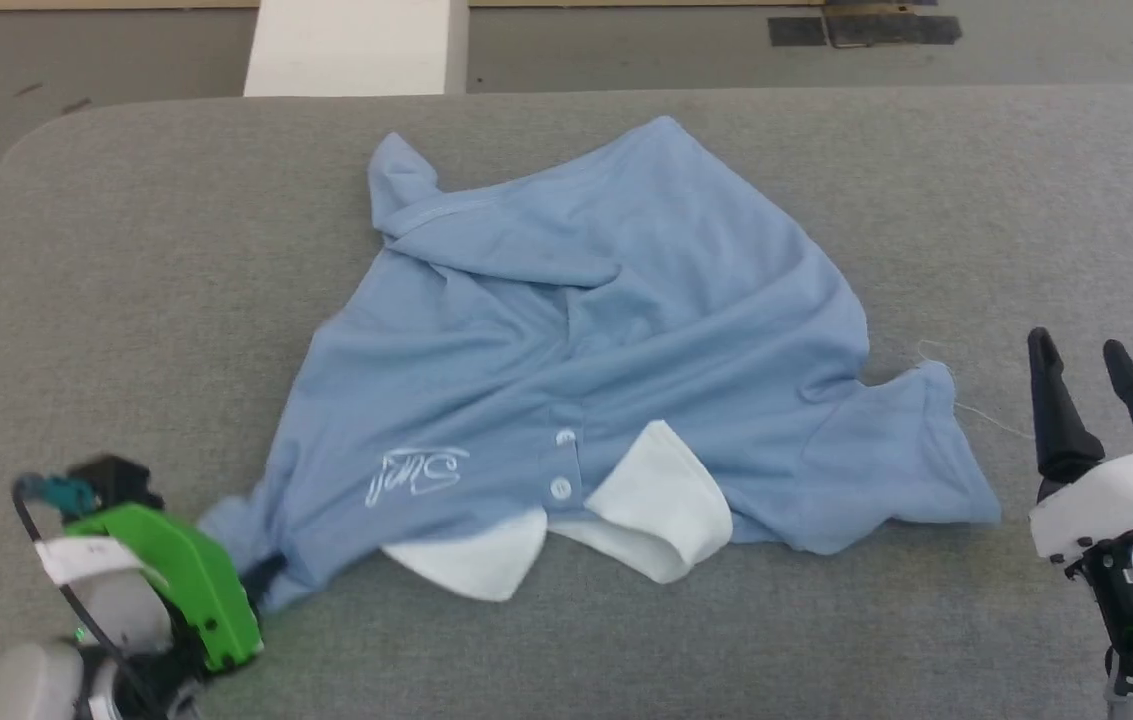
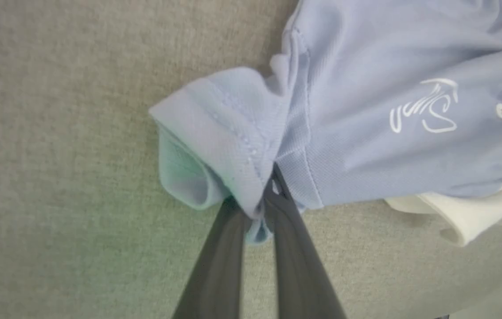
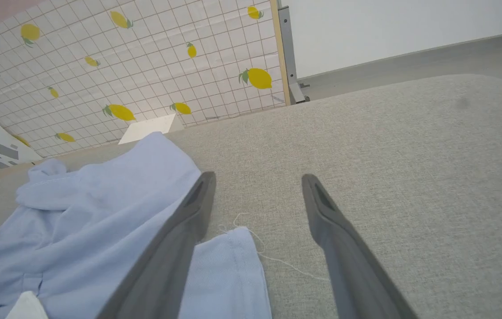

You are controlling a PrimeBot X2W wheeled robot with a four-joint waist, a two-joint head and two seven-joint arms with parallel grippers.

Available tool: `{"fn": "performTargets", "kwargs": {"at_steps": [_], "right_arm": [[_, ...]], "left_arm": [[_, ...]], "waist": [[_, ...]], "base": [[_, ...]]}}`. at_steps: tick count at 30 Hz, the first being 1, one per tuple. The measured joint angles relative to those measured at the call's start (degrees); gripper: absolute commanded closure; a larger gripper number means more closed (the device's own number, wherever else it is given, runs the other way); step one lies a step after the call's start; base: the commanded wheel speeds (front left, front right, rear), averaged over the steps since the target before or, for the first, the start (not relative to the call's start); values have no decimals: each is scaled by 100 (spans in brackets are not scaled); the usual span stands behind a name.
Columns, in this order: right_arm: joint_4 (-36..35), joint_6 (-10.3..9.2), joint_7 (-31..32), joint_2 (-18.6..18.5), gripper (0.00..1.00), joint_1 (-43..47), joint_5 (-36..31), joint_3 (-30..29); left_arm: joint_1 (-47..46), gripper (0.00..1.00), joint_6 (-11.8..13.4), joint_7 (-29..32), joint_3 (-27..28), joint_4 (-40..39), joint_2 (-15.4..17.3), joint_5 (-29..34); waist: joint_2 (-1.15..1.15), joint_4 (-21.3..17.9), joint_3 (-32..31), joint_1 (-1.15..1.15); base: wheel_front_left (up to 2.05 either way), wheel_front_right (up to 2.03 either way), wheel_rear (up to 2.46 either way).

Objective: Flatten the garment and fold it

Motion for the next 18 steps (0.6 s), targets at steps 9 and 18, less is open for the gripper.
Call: {"fn": "performTargets", "kwargs": {"at_steps": [9, 18], "right_arm": [[64, 0, 1, 0, 0, -21, -15, 122], [78, 0, -5, -1, 0, -10, -13, 116]], "left_arm": [[86, 0, -47, -837, 736, -241, -403, -480], [450, 0, -553, -2863, 1532, -784, -252, 178]], "waist": [[0, 18, -19, 0], [0, -94, -71, 0]], "base": [[0, 0, 0], [0, 0, 0]]}}
